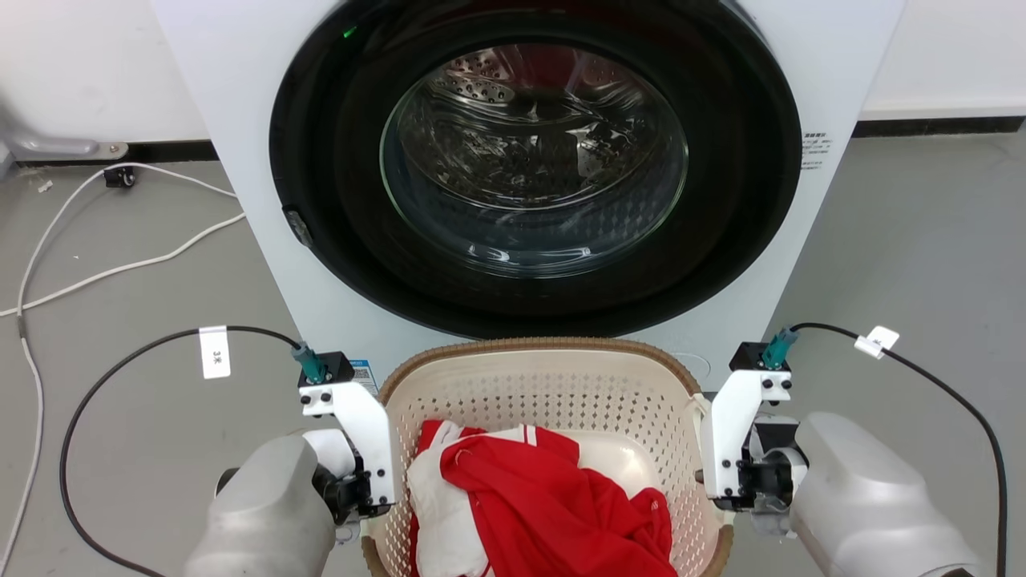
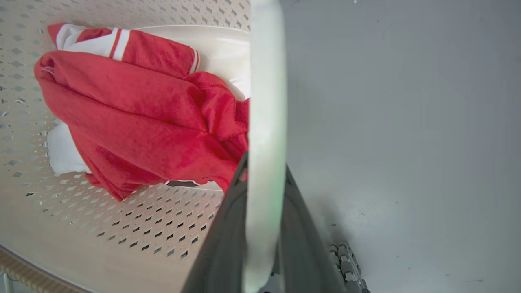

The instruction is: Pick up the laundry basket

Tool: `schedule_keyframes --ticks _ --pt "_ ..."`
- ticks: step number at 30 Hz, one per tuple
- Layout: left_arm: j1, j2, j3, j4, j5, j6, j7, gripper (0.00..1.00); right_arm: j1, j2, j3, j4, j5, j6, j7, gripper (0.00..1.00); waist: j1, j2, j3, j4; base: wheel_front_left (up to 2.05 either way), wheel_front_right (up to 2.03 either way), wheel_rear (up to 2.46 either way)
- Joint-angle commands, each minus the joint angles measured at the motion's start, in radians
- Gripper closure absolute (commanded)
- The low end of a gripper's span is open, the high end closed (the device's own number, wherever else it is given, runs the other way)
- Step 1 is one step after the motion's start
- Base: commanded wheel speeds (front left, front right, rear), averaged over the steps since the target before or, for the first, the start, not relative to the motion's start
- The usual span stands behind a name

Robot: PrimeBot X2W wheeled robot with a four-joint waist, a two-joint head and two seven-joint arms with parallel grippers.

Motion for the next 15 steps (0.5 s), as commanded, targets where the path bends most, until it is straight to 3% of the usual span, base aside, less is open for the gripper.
schedule_keyframes --ticks 1,15 --pt "0.015 -0.007 -0.003 -0.003 -0.005 -0.002 -0.001 1.0 0.013 0.013 -0.001 -0.003 0.008 0.012 -0.005 1.0 0.0003 0.0 -0.004 0.003 0.0 0.0 0.0" --pt "0.025 -0.018 -0.031 0.0 -0.032 -0.002 0.005 1.0 0.039 0.015 0.003 0.0 0.01 0.012 -0.014 1.0 0.0003 0.0 -0.004 0.021 0.0 0.0 0.0"
